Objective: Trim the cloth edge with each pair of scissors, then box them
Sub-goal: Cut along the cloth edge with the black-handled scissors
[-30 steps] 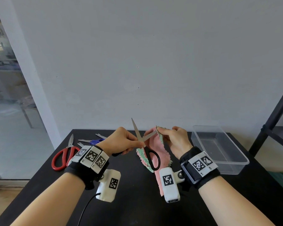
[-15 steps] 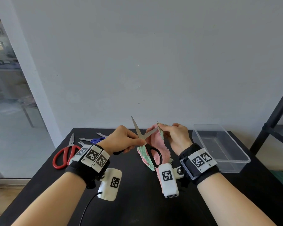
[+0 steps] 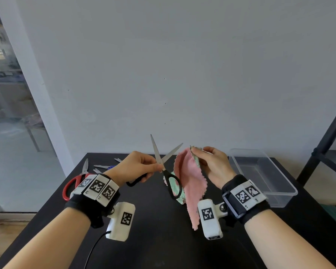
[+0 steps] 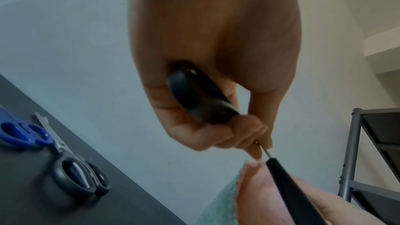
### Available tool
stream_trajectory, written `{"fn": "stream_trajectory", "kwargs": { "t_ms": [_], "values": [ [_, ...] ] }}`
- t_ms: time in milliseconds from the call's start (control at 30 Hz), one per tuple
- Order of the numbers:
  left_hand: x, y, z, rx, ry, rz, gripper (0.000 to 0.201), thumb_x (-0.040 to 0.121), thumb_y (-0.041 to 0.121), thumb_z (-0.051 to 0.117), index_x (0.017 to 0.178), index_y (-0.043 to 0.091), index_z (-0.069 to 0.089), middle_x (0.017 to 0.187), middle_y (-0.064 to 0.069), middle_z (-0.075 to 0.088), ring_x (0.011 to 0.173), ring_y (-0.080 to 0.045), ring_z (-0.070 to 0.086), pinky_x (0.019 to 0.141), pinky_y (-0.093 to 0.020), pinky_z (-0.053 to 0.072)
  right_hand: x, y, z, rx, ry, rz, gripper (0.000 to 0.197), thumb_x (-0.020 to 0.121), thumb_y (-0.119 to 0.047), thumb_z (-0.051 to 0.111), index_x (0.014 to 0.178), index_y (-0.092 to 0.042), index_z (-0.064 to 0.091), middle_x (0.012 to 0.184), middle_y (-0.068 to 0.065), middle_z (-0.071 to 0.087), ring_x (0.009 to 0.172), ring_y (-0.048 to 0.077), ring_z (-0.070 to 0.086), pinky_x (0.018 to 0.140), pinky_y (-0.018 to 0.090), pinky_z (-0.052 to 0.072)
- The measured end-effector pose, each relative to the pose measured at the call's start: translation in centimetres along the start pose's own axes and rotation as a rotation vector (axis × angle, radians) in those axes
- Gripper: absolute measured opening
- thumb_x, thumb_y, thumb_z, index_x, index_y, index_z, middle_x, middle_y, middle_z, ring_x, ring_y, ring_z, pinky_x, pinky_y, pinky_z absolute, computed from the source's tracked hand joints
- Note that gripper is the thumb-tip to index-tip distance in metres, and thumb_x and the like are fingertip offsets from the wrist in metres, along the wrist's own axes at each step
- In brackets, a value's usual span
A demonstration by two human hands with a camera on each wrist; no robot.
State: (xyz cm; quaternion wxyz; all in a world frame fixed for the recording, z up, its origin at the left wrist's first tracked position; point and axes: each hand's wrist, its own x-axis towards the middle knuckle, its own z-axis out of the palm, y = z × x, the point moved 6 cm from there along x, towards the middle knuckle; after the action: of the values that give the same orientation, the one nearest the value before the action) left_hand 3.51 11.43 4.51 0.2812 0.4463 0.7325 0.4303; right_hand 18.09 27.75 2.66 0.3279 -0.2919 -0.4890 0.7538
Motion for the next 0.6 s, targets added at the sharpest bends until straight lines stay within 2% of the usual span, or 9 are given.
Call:
{"fn": "stream_trajectory", "kwargs": {
  "t_ms": [100, 200, 267, 367, 500, 600],
  "values": [
    [0.2, 0.1, 0.0, -0.017, 0.017, 0.003, 0.024, 0.088, 0.024, 0.067, 0.071, 0.008, 0.066, 0.056, -0.005, 0.059, 0.042, -0.011, 0.048, 0.053, -0.019, 0.045, -0.2, 0.4, 0.5, -0.009, -0.026, 0.011, 0.035, 0.078, -0.004, 0.075, 0.108, 0.0, 0.057, 0.092, 0.017, 0.068, 0.075, 0.023, 0.068, 0.062, 0.029, 0.057],
    [0.3, 0.4, 0.1, -0.042, 0.015, 0.016, 0.023, 0.089, 0.021, 0.065, 0.081, 0.001, 0.069, 0.062, -0.007, 0.067, 0.045, -0.012, 0.053, 0.054, -0.021, 0.049, -0.5, 0.4, 1.3, -0.013, -0.051, 0.01, 0.036, 0.078, -0.003, 0.075, 0.109, 0.002, 0.058, 0.095, 0.018, 0.068, 0.076, 0.023, 0.069, 0.059, 0.027, 0.056],
    [0.4, 0.5, 0.0, -0.025, 0.037, 0.025, 0.025, 0.09, 0.02, 0.064, 0.086, -0.004, 0.07, 0.06, -0.005, 0.066, 0.043, -0.011, 0.051, 0.053, -0.021, 0.047, -0.7, 0.2, 1.8, -0.033, -0.072, -0.003, 0.033, 0.077, -0.004, 0.076, 0.105, 0.001, 0.059, 0.094, 0.017, 0.069, 0.077, 0.023, 0.069, 0.059, 0.027, 0.056],
    [0.5, 0.6, -0.3, 0.001, 0.095, 0.025, 0.027, 0.087, 0.024, 0.068, 0.08, -0.002, 0.07, 0.054, -0.004, 0.062, 0.043, -0.014, 0.048, 0.053, -0.023, 0.044, -0.7, -0.1, 2.1, -0.071, -0.073, -0.043, 0.035, 0.076, -0.005, 0.076, 0.106, 0.003, 0.059, 0.095, 0.018, 0.07, 0.082, 0.024, 0.069, 0.069, 0.03, 0.057],
    [0.5, 0.9, -1.1, 0.008, 0.211, 0.028, 0.026, 0.084, 0.026, 0.072, 0.071, 0.003, 0.071, 0.053, -0.004, 0.064, 0.048, -0.017, 0.051, 0.051, -0.023, 0.046, -0.7, -0.2, 2.0, -0.092, -0.063, -0.065, 0.044, 0.076, -0.005, 0.077, 0.113, 0.008, 0.057, 0.101, 0.021, 0.069, 0.087, 0.026, 0.068, 0.083, 0.038, 0.057],
    [0.7, 1.0, -1.0, 0.031, 0.179, 0.016, 0.026, 0.083, 0.026, 0.072, 0.072, 0.003, 0.072, 0.052, -0.003, 0.064, 0.047, -0.016, 0.051, 0.051, -0.022, 0.045, -0.8, -0.4, 1.9, -0.106, -0.038, -0.083, 0.042, 0.075, -0.006, 0.078, 0.109, 0.009, 0.059, 0.101, 0.022, 0.07, 0.09, 0.029, 0.068, 0.086, 0.041, 0.056]
  ]
}}
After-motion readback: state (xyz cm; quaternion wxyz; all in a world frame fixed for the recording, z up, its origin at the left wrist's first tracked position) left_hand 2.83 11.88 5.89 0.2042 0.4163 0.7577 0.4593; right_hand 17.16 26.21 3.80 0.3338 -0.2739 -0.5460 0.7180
